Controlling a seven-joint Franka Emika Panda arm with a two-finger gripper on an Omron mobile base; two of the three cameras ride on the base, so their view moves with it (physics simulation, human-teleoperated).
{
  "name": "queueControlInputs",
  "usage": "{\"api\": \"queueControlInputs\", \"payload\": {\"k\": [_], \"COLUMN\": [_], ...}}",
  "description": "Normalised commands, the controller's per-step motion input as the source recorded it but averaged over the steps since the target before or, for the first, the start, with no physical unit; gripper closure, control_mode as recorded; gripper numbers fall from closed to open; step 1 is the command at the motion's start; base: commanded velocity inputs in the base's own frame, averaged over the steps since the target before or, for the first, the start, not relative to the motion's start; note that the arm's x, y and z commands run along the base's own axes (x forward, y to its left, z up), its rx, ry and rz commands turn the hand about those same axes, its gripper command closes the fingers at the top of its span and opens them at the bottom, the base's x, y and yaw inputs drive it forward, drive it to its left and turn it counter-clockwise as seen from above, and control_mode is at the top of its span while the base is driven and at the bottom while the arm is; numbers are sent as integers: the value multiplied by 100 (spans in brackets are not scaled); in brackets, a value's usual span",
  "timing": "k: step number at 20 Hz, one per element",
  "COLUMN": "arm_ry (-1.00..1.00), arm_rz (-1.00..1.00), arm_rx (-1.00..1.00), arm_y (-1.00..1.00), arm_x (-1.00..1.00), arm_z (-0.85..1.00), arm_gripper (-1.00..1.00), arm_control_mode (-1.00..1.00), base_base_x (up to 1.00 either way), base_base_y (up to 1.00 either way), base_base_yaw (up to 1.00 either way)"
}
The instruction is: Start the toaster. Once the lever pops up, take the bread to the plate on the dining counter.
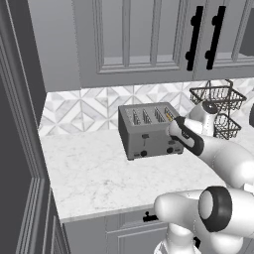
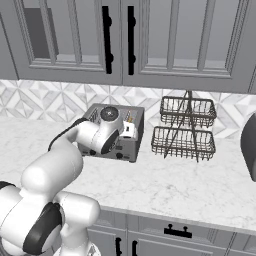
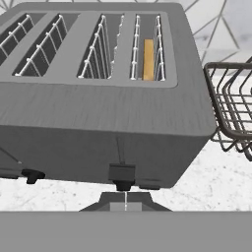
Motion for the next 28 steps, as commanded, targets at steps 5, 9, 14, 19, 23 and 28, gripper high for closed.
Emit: {"api": "queueControlInputs", "payload": {"k": [5, 9, 14, 19, 23, 28], "arm_ry": [0, 0, -4, -27, -30, -17], "arm_rz": [0, 0, 0, 0, 0, -1], "arm_rx": [0, 0, 0, 0, 0, 0], "arm_y": [0, 0, 0, 0, 0, -1], "arm_x": [0, 0, 0, -1, -2, -1], "arm_z": [0, 0, 0, 16, 54, 57], "arm_gripper": [-100, -100, -100, -100, -100, -100], "arm_control_mode": [-100, -100, -100, -100, -100, -100], "base_base_x": [0, 0, 0, 0, 0, 0], "base_base_y": [0, 0, 0, 0, 0, 0], "base_base_yaw": [0, 0, 0, 0, 0, 0]}}
